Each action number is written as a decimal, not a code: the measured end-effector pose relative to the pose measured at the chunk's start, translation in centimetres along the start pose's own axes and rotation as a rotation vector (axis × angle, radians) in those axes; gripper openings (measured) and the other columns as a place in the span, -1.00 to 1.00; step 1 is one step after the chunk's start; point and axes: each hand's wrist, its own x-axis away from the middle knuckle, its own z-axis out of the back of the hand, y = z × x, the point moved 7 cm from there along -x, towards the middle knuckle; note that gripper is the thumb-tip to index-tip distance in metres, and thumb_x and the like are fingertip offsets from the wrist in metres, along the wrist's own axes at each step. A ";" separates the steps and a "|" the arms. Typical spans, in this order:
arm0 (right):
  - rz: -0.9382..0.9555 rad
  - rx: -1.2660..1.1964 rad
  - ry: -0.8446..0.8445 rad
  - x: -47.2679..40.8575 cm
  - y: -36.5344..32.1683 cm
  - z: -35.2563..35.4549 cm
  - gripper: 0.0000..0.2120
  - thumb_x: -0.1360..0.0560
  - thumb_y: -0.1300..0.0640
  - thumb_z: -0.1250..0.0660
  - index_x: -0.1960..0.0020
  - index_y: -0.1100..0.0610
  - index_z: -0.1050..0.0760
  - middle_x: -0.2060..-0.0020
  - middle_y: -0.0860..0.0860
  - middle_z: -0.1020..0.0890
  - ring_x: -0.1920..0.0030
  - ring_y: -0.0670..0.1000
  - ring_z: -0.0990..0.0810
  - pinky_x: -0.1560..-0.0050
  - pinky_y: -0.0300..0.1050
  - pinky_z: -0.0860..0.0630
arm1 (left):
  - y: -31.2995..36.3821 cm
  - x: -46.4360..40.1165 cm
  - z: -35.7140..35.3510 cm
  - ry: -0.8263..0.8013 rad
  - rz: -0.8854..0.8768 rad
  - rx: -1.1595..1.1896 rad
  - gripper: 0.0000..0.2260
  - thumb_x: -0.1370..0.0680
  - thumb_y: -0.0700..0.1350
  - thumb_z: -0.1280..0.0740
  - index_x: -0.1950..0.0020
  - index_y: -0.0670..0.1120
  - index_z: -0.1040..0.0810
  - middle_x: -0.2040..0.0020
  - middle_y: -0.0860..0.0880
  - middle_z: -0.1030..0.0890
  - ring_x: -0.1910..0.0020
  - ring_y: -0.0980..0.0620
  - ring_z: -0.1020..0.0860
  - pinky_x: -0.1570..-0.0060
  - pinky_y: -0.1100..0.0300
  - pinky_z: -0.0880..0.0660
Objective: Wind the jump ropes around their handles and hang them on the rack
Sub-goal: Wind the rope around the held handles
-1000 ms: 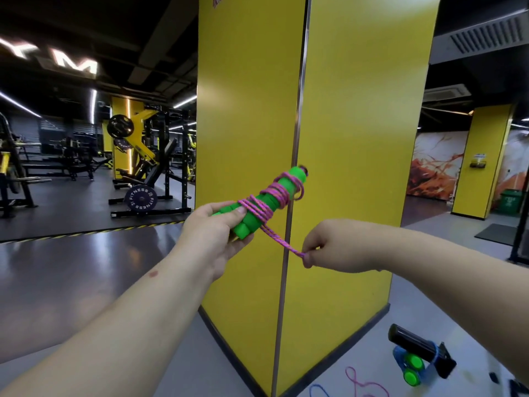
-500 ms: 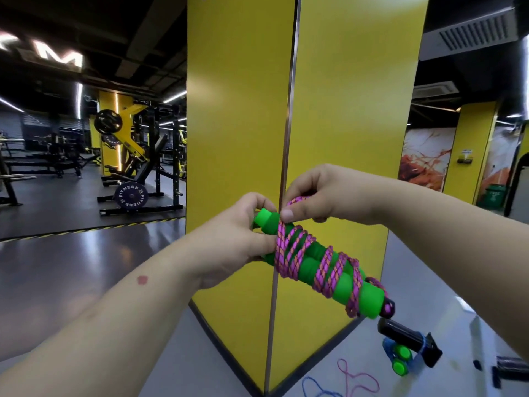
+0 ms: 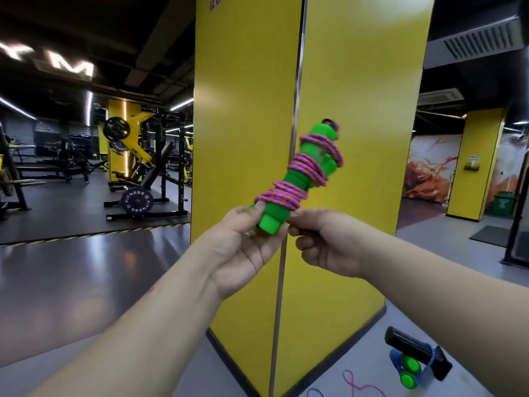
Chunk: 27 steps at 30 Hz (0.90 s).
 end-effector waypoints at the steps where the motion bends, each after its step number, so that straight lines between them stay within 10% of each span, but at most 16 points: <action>1: 0.034 0.067 0.024 0.1 0.3 0.0 -0.88 -0.61 0.21 -0.28 0.02 0.17 -0.59 0.31 0.01 -0.55 0.43 -0.09 -0.36 0.49 -0.27 -0.35 | -0.1 -0.2 0.4 0.087 0.000 0.048 -0.86 -0.54 -0.21 -0.38 -0.03 -0.24 -0.49 0.23 -0.22 -0.68 0.34 -0.07 -0.69 0.23 0.09 -0.70; 8: 0.284 0.758 0.211 2.0 -0.2 -0.8 -0.91 -0.50 0.09 -0.47 0.07 0.11 -0.65 0.33 0.03 -0.63 0.36 -0.05 -0.59 0.27 -0.12 -0.56 | -1.9 -1.7 3.7 0.398 -0.026 -0.077 -0.76 -0.59 -0.07 -0.43 -0.21 -0.12 -0.56 0.16 -0.05 -0.52 0.30 0.07 -0.41 0.29 0.23 -0.36; 16: 0.095 0.364 0.023 1.2 1.0 -0.2 -0.91 -0.53 0.32 -0.39 0.08 0.17 -0.64 0.28 0.07 -0.55 0.27 -0.01 -0.51 0.17 -0.11 -0.51 | -2.2 -1.5 3.1 0.353 -0.074 0.022 -0.55 -0.60 -0.15 -0.41 -0.43 -0.26 -0.39 -0.14 -0.27 -0.57 0.39 -0.12 -0.70 0.40 0.13 -0.63; 22: 0.315 0.891 0.302 2.2 -0.7 0.6 -0.80 -0.46 0.28 -0.37 0.18 0.00 -0.66 0.38 -0.05 -0.58 0.49 -0.13 -0.39 0.45 -0.25 -0.36 | -2.5 -1.5 3.1 0.398 0.033 0.032 -0.73 -0.58 -0.01 -0.43 -0.17 -0.13 -0.55 0.09 -0.11 -0.61 0.17 -0.07 -0.60 0.17 0.06 -0.53; 27: 0.589 1.171 0.308 2.5 -1.4 -0.9 -0.65 -0.39 0.29 -0.39 0.29 -0.17 -0.46 0.29 -0.17 -0.49 0.30 -0.18 -0.44 0.28 -0.18 -0.37 | -2.7 -1.4 2.9 0.444 0.049 0.059 -0.81 -0.56 -0.04 -0.45 0.01 -0.14 -0.55 0.11 -0.15 -0.59 0.22 -0.07 -0.52 0.19 0.16 -0.50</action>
